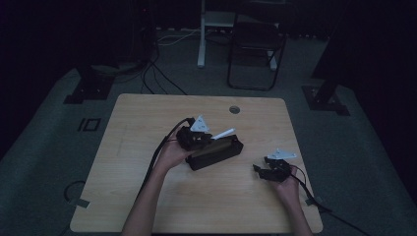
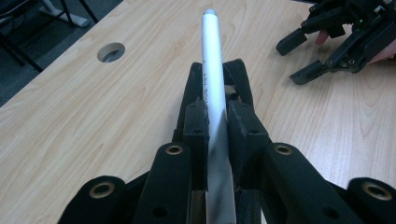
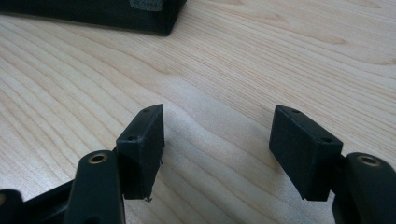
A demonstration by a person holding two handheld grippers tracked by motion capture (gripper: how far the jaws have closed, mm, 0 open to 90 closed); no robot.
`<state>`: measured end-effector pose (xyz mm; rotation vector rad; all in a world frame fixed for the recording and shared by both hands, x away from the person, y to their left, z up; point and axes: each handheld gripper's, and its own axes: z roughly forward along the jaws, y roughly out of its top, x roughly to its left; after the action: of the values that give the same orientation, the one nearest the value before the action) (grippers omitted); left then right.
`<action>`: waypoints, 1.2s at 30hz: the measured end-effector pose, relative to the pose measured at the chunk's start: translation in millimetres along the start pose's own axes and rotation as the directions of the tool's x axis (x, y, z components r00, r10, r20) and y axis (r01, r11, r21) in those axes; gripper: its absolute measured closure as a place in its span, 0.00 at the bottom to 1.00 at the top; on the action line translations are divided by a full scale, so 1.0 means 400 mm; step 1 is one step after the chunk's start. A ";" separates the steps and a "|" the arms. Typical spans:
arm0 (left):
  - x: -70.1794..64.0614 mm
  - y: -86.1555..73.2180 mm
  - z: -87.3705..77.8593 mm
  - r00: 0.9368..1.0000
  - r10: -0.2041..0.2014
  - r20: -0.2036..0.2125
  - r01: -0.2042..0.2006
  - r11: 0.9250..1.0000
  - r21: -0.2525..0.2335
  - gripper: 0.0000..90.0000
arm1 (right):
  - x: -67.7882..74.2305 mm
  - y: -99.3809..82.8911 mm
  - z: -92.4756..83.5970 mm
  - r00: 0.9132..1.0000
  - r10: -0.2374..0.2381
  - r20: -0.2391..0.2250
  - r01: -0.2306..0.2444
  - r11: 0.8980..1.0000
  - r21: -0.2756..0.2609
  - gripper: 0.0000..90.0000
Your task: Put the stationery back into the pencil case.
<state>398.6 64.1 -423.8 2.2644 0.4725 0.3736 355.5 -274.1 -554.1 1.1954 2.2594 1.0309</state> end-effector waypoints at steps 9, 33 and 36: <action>-0.001 0.000 0.016 1.000 0.001 0.004 -0.001 1.000 0.017 0.88 | 0.000 0.000 0.000 1.000 0.001 0.000 -0.001 1.000 0.001 0.40; -0.006 -0.005 0.056 1.000 0.008 0.005 -0.008 0.997 0.071 0.87 | 0.000 0.000 0.000 1.000 -0.003 -0.001 0.003 1.000 0.001 0.40; -0.007 -0.006 0.060 1.000 0.010 0.005 -0.011 0.997 0.079 0.87 | 0.000 0.000 0.000 1.000 -0.002 -0.001 0.002 1.000 0.001 0.40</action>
<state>405.5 48.9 -441.6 2.3448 0.4811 0.3612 355.3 -274.1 -554.1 1.1923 2.2616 1.0301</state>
